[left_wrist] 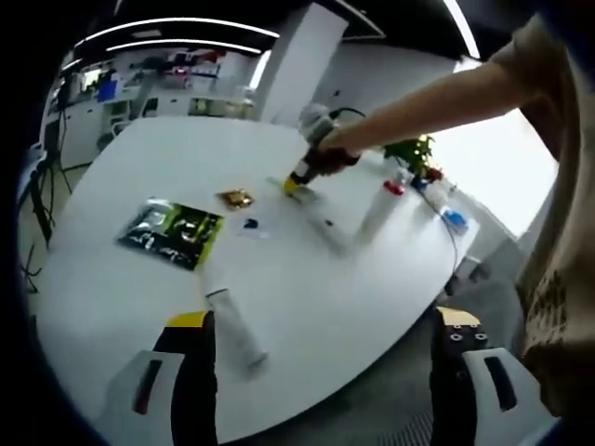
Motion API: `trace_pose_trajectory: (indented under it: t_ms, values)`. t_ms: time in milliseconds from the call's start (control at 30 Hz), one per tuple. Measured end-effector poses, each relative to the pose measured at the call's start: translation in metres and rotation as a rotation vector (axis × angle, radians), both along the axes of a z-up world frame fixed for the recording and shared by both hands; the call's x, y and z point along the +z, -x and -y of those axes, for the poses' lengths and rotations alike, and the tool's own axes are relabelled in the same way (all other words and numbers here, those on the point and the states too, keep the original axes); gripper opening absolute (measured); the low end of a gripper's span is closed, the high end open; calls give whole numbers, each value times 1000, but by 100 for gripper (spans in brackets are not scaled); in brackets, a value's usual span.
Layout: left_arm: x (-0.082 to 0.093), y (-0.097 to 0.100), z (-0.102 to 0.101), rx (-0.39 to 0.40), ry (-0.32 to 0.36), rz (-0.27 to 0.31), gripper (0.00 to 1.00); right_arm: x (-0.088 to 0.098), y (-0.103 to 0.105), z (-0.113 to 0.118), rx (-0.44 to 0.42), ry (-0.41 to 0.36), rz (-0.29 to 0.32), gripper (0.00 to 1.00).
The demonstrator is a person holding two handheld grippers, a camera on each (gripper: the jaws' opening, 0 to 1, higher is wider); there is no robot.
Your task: Arrange the skincare products in the storage area until every visible bottle or jar stands upright without overlapping.
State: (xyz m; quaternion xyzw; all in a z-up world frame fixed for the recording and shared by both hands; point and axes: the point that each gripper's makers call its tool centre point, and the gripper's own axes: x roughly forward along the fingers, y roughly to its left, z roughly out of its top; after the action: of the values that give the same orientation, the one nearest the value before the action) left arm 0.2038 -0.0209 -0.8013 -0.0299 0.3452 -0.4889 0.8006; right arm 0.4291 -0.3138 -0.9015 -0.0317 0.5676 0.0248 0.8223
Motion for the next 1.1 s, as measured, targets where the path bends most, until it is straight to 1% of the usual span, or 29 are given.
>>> trace_pose_trajectory:
  t_ms: [133, 300, 600, 667, 833, 1000, 1100]
  values:
    - [-2, 0, 0, -5, -6, -2, 94, 0, 0, 0, -11, 0, 5, 33]
    - [-3, 0, 0, -6, -10, -3, 94, 0, 1, 0, -14, -4, 34, 31]
    - [-2, 0, -1, 1, -12, -1, 93, 1, 1, -2, -31, -4, 58, 29]
    - [-1, -1, -2, 4, -10, -1, 93, 2, 2, -3, -14, 1, 60, 29]
    - [1, -2, -3, 13, -4, -1, 93, 11, 3, -1, 6, 22, 74, 28]
    - [2, -3, -3, 19, 4, -3, 92, 22, 7, 4, -22, 2, 112, 28]
    - [3, -4, -3, 23, 7, -4, 92, 29, 9, 7, -30, 2, 131, 28]
